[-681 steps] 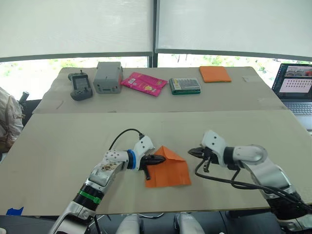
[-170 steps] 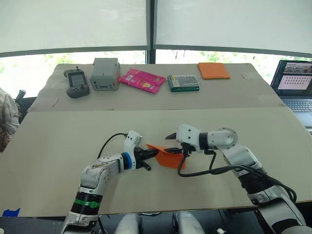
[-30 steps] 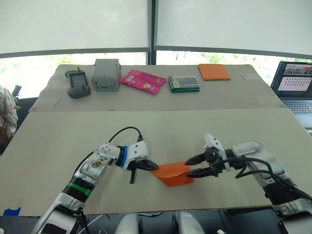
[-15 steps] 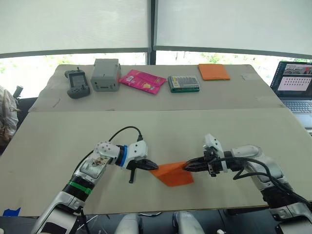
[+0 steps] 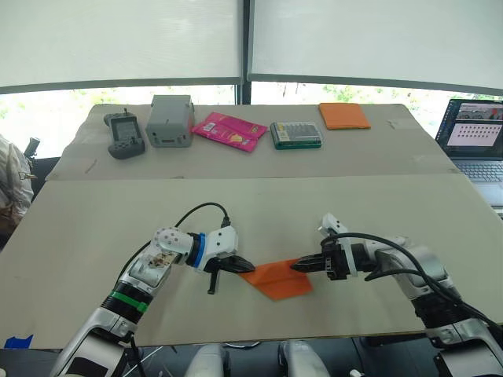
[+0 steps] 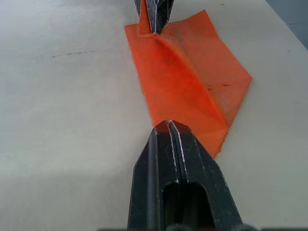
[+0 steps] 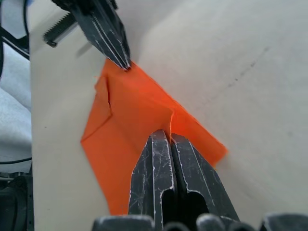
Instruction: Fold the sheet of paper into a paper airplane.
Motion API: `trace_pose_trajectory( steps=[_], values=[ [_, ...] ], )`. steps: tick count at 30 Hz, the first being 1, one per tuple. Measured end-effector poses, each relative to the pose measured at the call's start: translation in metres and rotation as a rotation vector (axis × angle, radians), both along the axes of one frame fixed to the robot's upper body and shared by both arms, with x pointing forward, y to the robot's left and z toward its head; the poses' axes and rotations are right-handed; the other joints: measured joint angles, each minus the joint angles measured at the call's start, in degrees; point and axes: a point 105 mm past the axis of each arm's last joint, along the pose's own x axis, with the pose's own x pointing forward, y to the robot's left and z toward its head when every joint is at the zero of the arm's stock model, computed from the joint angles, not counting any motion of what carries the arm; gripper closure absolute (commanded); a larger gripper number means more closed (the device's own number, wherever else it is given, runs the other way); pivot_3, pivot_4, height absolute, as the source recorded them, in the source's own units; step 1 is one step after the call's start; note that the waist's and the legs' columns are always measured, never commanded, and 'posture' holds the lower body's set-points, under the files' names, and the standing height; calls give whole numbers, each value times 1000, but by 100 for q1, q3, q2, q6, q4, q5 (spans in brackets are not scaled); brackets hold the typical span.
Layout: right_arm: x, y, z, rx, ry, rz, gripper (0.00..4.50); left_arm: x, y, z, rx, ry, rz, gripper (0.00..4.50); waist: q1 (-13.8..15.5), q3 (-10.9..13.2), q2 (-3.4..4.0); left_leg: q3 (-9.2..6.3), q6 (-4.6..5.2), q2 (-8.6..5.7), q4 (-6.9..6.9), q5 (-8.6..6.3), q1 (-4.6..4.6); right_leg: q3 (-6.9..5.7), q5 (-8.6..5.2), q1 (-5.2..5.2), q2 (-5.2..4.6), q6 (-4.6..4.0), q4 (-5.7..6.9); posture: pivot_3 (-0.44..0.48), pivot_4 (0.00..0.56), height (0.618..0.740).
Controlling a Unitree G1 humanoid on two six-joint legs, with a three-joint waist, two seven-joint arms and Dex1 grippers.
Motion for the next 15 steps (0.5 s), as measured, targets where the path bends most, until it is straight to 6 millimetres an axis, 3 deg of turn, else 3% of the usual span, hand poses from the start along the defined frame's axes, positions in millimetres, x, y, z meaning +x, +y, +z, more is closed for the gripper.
trace_pose_trajectory(
  steps=[9,15],
  values=[
    [2,-1,-2,-24,40,-20,4470,5,2,1,-23,-18,54,4500,-16,-1,-2,0,0,3,0,0,18,0,0,15,1,0,0,0,150,740],
    [3,-1,-3,-26,45,-24,4470,9,-11,27,-214,-31,78,4500,-25,-2,-4,0,0,5,0,0,16,0,0,14,0,0,0,0,150,740]
  ],
)
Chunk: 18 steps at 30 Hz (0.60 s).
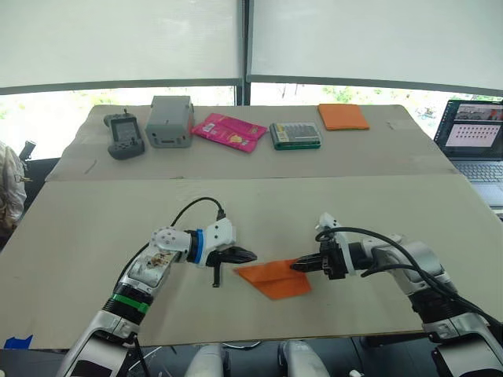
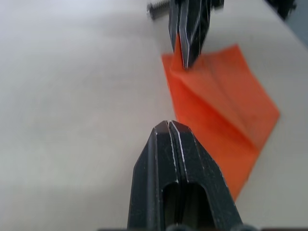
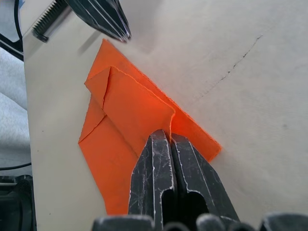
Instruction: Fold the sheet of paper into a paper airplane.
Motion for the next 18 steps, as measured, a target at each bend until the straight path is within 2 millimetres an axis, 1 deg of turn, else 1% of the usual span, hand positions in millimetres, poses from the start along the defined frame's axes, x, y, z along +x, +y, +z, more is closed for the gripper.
trace_pose_trajectory(
  steps=[2,5,9,11,16,18],
  values=[
    [0,1,0,0,0,0,4470,-3,-5,9,-45,-11,-22,4500,-10,0,0,0,0,0,-1,0,1,0,0,0,1,0,0,0,150,740],
    [0,1,0,0,1,1,4470,-8,-10,9,-46,2,-54,4500,-21,0,0,0,0,-2,-2,0,1,1,0,1,1,0,0,0,150,740],
    [0,1,0,1,-1,1,4470,-15,-17,-2,-18,29,-94,4500,-26,0,0,0,0,-2,-1,0,1,1,0,1,1,0,-1,0,150,740],
    [-1,1,0,1,-4,0,4470,-18,-20,-10,21,35,-108,4500,-24,0,0,0,0,-3,-2,0,1,1,0,1,2,0,-1,0,150,740],
    [-2,0,1,4,-13,-10,4470,-18,-20,-30,102,38,-97,4500,-16,0,0,0,0,-3,-2,0,0,1,0,1,0,0,-3,0,150,740],
    [-2,-1,0,9,-24,-10,4470,-17,-21,-34,112,27,-92,4500,-9,0,-1,-1,0,-3,-1,0,-1,0,0,1,0,0,-4,0,150,740]
  ],
)
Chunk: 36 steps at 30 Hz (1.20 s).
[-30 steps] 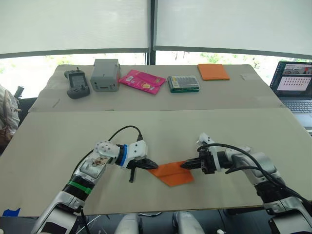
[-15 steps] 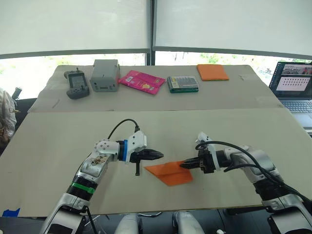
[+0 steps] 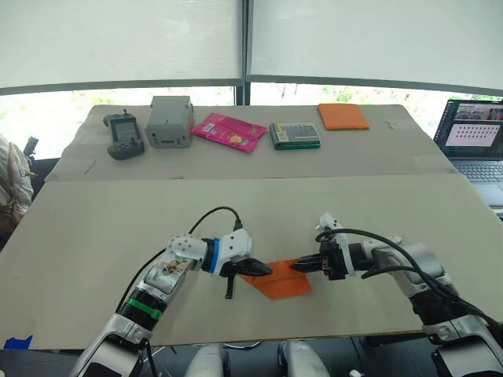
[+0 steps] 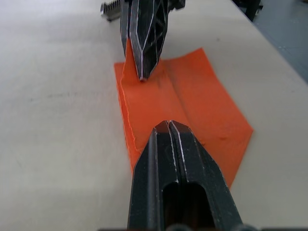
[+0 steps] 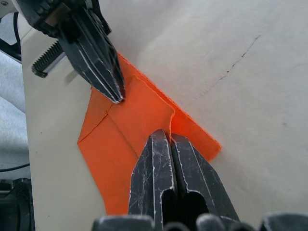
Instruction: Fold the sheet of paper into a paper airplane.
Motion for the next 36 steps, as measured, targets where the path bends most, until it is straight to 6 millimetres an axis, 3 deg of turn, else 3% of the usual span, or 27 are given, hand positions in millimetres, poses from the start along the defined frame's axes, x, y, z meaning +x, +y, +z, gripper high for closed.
trace_pose_trajectory(
  steps=[2,3,6,7,8,12,16,19,26,30,36],
  values=[
    [0,-1,0,4,-22,4,4470,1,-2,-1,0,-5,4,4500,6,0,0,1,0,0,0,0,1,1,0,2,-1,0,-1,0,150,740],
    [0,-1,-1,6,-42,9,4195,1,-2,-1,0,-3,6,4500,7,-1,-1,1,0,0,0,0,2,1,0,4,-1,0,-1,0,150,740],
    [0,-2,2,36,-53,-18,3249,1,-2,-2,2,5,5,4500,8,-1,0,0,0,0,0,0,4,2,0,5,-1,1,1,0,150,740],
    [2,-5,4,44,-64,-42,2684,0,-2,-2,3,7,2,4500,11,-1,0,2,0,0,0,0,4,3,0,4,-1,1,1,0,150,740],
    [2,-5,4,45,-65,-46,2555,0,-2,-2,3,7,2,4500,10,-1,0,2,0,0,0,0,4,3,0,5,-2,1,1,0,150,740],
    [4,-16,14,76,-171,-116,1150,-3,-2,-4,0,16,-9,4500,22,-1,0,2,2,0,-4,-1,-6,3,-1,-5,-1,2,-1,0,150,740],
    [1,-4,44,170,-331,-116,1150,-3,1,-4,5,19,-11,4500,-3,-1,0,0,2,5,-4,-1,-3,3,-1,-4,3,2,0,0,150,740],
    [-12,13,52,198,-411,-97,2045,-2,-1,-3,4,19,-19,4500,20,-1,1,-3,2,3,-5,-1,-6,-1,-4,-4,1,6,-1,0,150,740],
    [-35,31,7,85,-483,-120,4473,0,-1,-2,11,28,-40,4500,26,-2,-1,3,2,-4,-2,-2,-4,6,-7,-2,-2,10,-3,0,150,740],
    [-40,30,-10,79,-468,-183,4473,1,-1,-3,21,34,-58,4500,31,-2,-1,2,2,-2,-4,-2,-4,4,-7,-3,2,9,-2,0,150,740],
    [-42,26,-20,84,-460,-284,4473,4,-2,-3,36,22,-76,4500,47,-18,-13,2,3,1,-4,-2,16,5,-15,17,1,20,-6,0,150,740]
  ],
)
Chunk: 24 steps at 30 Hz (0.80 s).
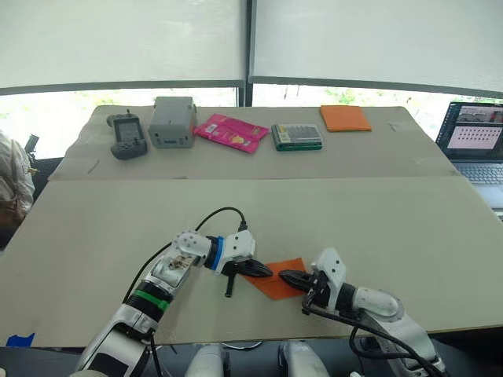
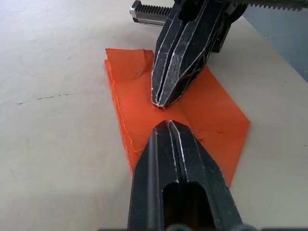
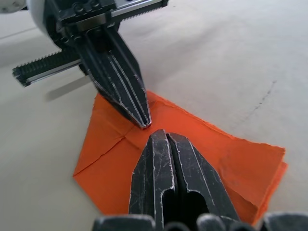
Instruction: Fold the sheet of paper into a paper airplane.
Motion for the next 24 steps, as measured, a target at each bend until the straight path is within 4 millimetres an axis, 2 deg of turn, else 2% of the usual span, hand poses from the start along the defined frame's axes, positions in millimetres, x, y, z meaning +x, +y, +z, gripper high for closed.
trace_pose_trajectory(
  steps=[4,11,17,20,22,24],
  values=[
    [-1,-7,-4,-14,-4,-45,4473,1,0,-1,3,3,-3,4500,36,-16,-1,1,0,-2,1,0,2,1,-1,4,-3,2,-5,0,150,740],
    [1,-55,-9,-31,-1,-238,4473,1,0,-4,9,11,-2,4500,72,-39,9,-2,7,11,-4,-4,34,-4,-16,71,1,17,-65,0,150,740],
    [9,-72,-2,6,-28,-354,4473,0,-1,-4,5,2,-5,4500,76,-41,11,-3,9,10,-4,-6,32,-3,-26,73,-4,11,-66,0,150,740],
    [9,-60,12,46,-93,-326,4473,0,1,-4,6,1,-6,4500,56,-40,31,-1,10,11,-7,-7,19,0,-7,54,-1,13,-64,0,150,740],
    [12,-41,25,33,-148,-227,4473,0,2,-4,8,0,-3,4500,32,-44,42,3,11,11,-7,-7,21,2,-7,53,2,14,-63,0,150,740],
    [14,-28,27,-7,-171,-151,4473,0,1,-4,5,-3,0,4500,30,-44,41,2,11,12,-6,-7,22,0,-8,53,5,14,-64,0,150,740]
  ],
)
